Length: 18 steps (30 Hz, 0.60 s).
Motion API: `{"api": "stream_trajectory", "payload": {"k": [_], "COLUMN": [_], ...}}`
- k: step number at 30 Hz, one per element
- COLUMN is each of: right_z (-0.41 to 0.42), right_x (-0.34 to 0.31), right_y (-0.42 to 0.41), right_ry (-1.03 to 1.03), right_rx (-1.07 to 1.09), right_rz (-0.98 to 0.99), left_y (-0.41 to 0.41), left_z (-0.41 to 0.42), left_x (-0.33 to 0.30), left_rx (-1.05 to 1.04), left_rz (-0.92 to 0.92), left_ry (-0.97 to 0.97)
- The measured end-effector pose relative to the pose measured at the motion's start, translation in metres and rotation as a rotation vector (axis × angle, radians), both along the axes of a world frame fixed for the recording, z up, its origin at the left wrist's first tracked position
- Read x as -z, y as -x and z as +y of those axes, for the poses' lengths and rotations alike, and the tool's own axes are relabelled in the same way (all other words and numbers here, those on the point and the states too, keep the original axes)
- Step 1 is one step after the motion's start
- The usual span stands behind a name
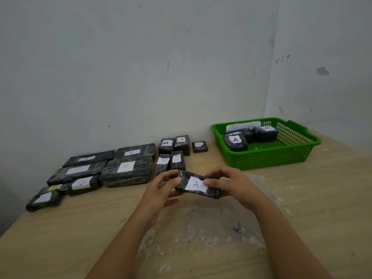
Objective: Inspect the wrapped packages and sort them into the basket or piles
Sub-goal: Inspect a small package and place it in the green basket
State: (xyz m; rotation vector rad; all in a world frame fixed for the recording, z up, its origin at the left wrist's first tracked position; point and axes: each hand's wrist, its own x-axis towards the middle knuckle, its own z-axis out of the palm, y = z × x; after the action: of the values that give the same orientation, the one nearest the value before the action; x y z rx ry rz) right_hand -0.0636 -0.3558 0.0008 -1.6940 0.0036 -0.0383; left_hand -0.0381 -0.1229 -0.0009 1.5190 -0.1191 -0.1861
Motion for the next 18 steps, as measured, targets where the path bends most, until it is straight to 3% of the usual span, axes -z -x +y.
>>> {"api": "stream_trajectory", "payload": {"k": [5, 18], "right_z": [-0.01, -0.092], "right_x": [0.0, -0.039], "right_y": [-0.001, -0.003], "right_ry": [0.025, 0.049], "right_rx": [0.103, 0.298], "right_rz": [-0.07, -0.227], "left_y": [-0.013, -0.044], "left_z": [-0.014, -0.089], "left_x": [-0.005, -0.037], "left_rx": [0.042, 0.108], "left_rz": [-0.044, -0.034], "left_ry": [-0.114, 0.117]}}
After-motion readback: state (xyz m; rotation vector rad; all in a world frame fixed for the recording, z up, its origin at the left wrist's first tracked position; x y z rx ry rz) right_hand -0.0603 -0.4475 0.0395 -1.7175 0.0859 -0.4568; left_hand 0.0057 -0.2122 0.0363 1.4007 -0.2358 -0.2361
